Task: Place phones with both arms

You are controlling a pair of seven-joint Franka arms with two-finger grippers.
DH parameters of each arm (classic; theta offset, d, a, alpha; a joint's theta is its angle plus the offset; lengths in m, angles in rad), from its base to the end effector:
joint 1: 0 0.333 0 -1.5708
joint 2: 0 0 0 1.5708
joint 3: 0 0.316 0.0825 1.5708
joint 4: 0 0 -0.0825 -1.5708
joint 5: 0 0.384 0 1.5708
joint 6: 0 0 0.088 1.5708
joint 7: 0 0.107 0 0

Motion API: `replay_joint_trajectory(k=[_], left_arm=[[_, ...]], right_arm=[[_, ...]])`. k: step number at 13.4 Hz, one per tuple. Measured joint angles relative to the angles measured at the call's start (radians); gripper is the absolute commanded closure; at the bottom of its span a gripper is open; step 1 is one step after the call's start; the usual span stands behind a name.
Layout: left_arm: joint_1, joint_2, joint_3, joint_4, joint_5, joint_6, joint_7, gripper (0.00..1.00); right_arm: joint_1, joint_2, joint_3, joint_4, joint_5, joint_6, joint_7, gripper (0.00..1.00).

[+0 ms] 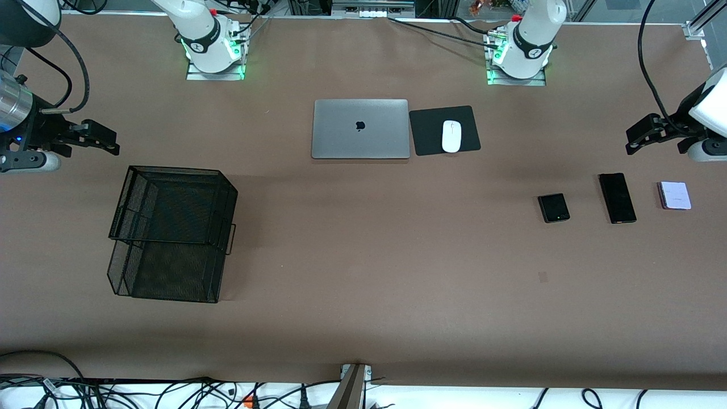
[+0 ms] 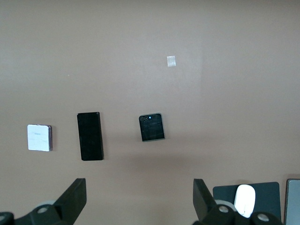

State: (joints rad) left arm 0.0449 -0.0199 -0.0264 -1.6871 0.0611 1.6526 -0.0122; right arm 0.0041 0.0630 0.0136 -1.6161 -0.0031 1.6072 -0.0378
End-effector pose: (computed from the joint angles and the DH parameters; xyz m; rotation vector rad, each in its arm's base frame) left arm 0.5526 0.0162 0.5876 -3.0799 -0.0389 0.0228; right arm 0.5729 0.0096 0.5706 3.1368 0.0874 -0.1129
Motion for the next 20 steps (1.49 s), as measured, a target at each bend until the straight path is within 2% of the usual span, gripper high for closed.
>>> replay_joint_trajectory(k=[4, 8, 10, 12, 16, 18, 20], left_arm=[[0.001, 0.054, 0.001, 0.008, -0.009, -0.011, 0.0, 0.0], [0.021, 0.102, 0.014, 0.007, -0.009, -0.093, 0.001, 0.0], [0.03, 0.134, 0.014, -0.044, -0.009, -0.069, 0.001, 0.0], [0.03, 0.174, 0.014, -0.162, -0.01, 0.13, 0.0, 0.0], [0.033, 0.219, 0.014, -0.46, -0.01, 0.618, -0.005, 0.0], [0.045, 0.271, 0.015, -0.535, -0.01, 0.774, -0.016, 0.0], [0.054, 0.353, 0.016, -0.561, -0.01, 0.895, -0.033, 0.0]], right_arm=[[0.0, 0.0, 0.0, 0.0, 0.0, -0.007, 0.0, 0.0], [0.0, 0.0, 0.0, 0.0, 0.0, -0.013, 0.0, 0.0], [0.0, 0.0, 0.0, 0.0, 0.0, -0.015, 0.0, 0.0], [0.0, 0.001, 0.0, 0.0, 0.0, -0.015, 0.0, 0.0], [0.003, 0.009, 0.0, 0.0, 0.0, -0.015, 0.0, 0.0], [0.003, 0.009, 0.0, 0.0, 0.0, -0.015, 0.0, 0.0], [0.003, 0.009, 0.0, 0.0, 0.0, -0.024, 0.0, 0.0]])
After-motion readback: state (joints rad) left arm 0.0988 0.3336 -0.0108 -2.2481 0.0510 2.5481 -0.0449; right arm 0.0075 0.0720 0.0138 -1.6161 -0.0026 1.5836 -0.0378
